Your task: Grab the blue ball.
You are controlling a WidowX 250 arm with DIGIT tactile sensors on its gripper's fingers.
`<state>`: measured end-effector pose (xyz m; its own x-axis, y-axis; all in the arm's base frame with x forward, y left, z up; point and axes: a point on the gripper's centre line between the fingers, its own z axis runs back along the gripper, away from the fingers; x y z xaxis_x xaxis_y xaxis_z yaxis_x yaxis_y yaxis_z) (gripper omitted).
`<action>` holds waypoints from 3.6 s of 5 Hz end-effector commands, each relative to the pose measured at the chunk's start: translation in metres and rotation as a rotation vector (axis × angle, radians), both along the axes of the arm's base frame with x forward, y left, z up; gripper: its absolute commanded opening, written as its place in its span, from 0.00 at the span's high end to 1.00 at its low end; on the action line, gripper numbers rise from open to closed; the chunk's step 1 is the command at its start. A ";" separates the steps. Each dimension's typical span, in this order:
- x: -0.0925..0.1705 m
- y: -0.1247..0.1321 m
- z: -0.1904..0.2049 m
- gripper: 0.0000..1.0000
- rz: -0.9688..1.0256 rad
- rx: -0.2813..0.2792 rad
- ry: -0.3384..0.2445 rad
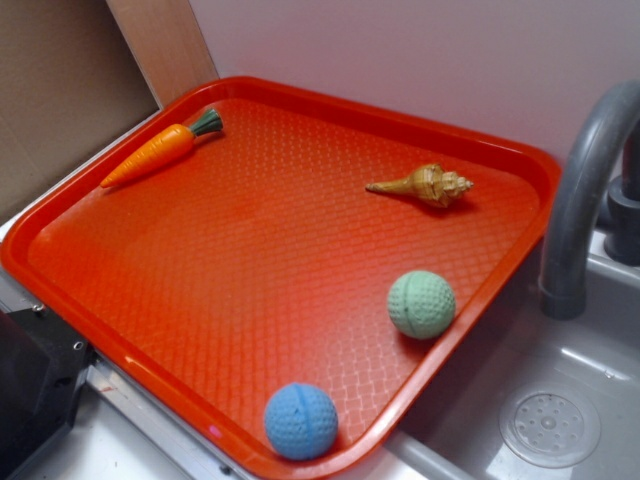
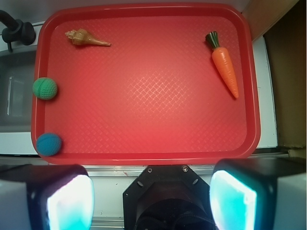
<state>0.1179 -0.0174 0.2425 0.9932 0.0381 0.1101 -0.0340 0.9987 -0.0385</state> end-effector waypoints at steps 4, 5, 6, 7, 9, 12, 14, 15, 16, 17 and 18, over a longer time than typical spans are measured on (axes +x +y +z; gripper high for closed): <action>-0.016 -0.144 -0.079 0.00 -0.760 -0.100 -0.115; -0.026 -0.186 -0.107 0.00 -1.013 -0.036 -0.033; -0.026 -0.186 -0.107 0.00 -1.013 -0.036 -0.033; -0.026 -0.186 -0.107 0.00 -1.013 -0.036 -0.033; 0.019 -0.209 -0.156 0.00 -0.969 -0.051 0.031; 0.003 -0.182 -0.185 0.00 -1.002 -0.124 0.006; -0.004 -0.203 -0.218 0.07 -1.062 -0.135 0.077; -0.003 -0.212 -0.233 1.00 -1.110 -0.201 0.133; -0.008 -0.207 -0.213 1.00 -1.123 -0.198 0.095; -0.010 -0.197 -0.191 1.00 -1.107 -0.180 0.081; -0.015 -0.186 -0.158 1.00 -1.071 -0.147 0.045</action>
